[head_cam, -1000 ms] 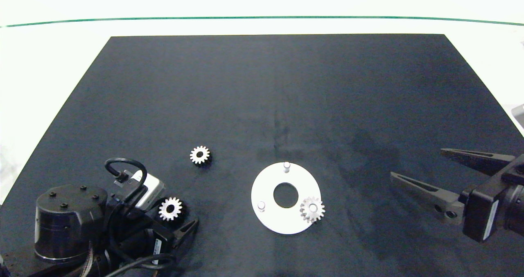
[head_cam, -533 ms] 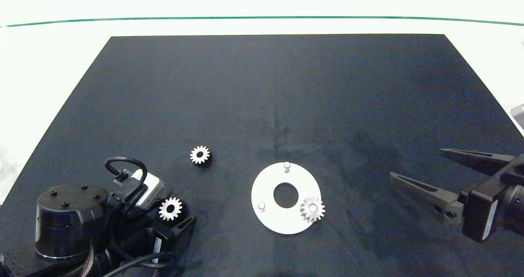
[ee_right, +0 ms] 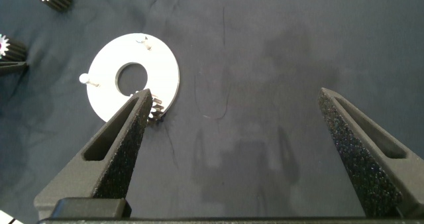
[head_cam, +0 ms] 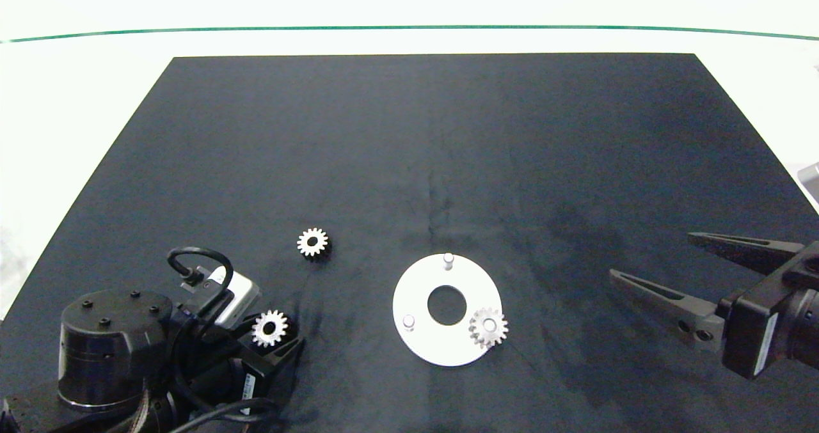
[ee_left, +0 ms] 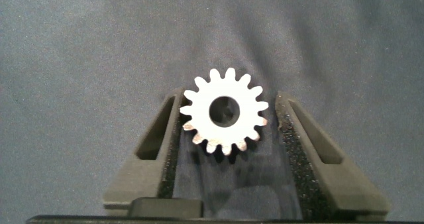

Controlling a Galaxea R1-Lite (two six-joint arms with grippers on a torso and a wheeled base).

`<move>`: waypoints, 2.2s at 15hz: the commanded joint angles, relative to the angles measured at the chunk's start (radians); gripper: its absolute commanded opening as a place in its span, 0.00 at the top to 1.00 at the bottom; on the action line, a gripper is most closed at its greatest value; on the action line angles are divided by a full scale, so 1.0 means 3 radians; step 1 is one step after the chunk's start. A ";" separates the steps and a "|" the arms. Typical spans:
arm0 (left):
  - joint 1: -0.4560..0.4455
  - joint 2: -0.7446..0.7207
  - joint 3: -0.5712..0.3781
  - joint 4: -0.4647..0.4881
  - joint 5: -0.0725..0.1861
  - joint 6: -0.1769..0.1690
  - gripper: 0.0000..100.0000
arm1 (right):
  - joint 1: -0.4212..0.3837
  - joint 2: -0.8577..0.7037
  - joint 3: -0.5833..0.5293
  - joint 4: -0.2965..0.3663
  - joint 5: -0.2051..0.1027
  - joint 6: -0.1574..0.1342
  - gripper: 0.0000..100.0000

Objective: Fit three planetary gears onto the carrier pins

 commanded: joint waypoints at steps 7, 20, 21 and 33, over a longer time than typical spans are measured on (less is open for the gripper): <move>-0.0001 0.0023 0.0016 -0.0013 0.0004 0.0004 0.69 | 0.0007 -0.0001 0.0003 -0.0004 -0.0002 0.0001 0.00; -0.0303 -0.0181 -0.0055 0.0003 0.0112 0.0009 0.81 | 0.0022 -0.0026 -0.0007 -0.0009 -0.0002 0.0001 0.00; -0.0364 -0.0196 -0.0091 0.0003 0.0142 0.0009 0.81 | 0.0022 -0.0042 -0.0007 -0.0009 -0.0002 0.0001 0.00; -0.1402 0.0233 -0.0817 0.0192 0.0465 0.0112 0.81 | -0.0096 -0.0870 -0.0114 0.0641 -0.0018 -0.0005 0.00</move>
